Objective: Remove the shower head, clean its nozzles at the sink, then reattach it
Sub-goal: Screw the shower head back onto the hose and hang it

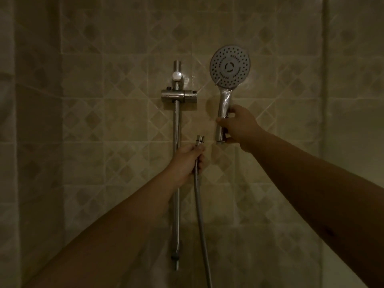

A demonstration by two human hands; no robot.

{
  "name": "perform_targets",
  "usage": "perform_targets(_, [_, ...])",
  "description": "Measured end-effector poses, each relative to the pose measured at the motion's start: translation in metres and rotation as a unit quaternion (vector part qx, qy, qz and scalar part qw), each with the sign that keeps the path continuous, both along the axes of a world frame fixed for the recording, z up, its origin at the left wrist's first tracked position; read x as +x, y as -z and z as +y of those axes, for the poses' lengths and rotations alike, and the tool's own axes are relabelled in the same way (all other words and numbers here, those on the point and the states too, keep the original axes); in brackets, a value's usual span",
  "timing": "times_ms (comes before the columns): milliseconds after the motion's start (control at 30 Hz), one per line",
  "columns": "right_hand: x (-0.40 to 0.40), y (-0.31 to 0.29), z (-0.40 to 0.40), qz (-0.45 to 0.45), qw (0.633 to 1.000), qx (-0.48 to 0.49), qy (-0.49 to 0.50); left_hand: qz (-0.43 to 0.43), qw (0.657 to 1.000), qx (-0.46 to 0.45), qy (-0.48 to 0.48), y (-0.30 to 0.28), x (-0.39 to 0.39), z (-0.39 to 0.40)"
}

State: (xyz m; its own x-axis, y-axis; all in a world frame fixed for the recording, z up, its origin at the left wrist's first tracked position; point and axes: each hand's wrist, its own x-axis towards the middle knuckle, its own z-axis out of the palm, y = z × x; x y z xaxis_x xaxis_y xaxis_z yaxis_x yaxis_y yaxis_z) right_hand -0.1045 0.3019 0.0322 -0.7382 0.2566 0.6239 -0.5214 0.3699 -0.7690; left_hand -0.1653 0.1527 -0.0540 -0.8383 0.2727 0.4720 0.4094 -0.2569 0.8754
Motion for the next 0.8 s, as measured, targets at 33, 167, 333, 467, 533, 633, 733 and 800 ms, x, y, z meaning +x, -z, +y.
perform_targets(33, [0.002, 0.005, -0.003, -0.005, 1.000, -0.001, -0.007, 0.000, 1.000, 0.003, 0.005, 0.005, 0.006, -0.002])
perform_targets(167, [0.014, 0.026, -0.021, -0.013, 0.999, -0.017, -0.047, -0.018, 0.995, 0.016, 0.096, 0.030, 0.032, -0.013])
perform_targets(333, [0.033, 0.054, -0.037, -0.028, 0.995, -0.014, -0.095, -0.040, 0.989, -0.002, 0.145, 0.076, 0.051, -0.032])
perform_targets(467, [0.049, 0.070, -0.049, -0.035, 0.992, -0.018, -0.123, -0.039, 0.990, -0.023, 0.134, 0.109, 0.062, -0.048])
perform_targets(533, [0.056, 0.082, -0.055, -0.043, 0.989, -0.018, -0.143, -0.044, 0.991, -0.026, 0.128, 0.121, 0.069, -0.056])
perform_targets(633, [0.066, 0.104, -0.066, -0.050, 0.985, -0.013, -0.165, -0.043, 0.989, -0.038, 0.133, 0.135, 0.080, -0.068])
perform_targets(733, [0.073, 0.124, -0.073, -0.056, 0.983, -0.013, -0.175, -0.036, 0.989, -0.047, 0.133, 0.145, 0.092, -0.076])
perform_targets(800, [0.076, 0.131, -0.076, -0.060, 0.982, -0.011, -0.179, -0.034, 0.989, -0.049, 0.132, 0.148, 0.097, -0.080])
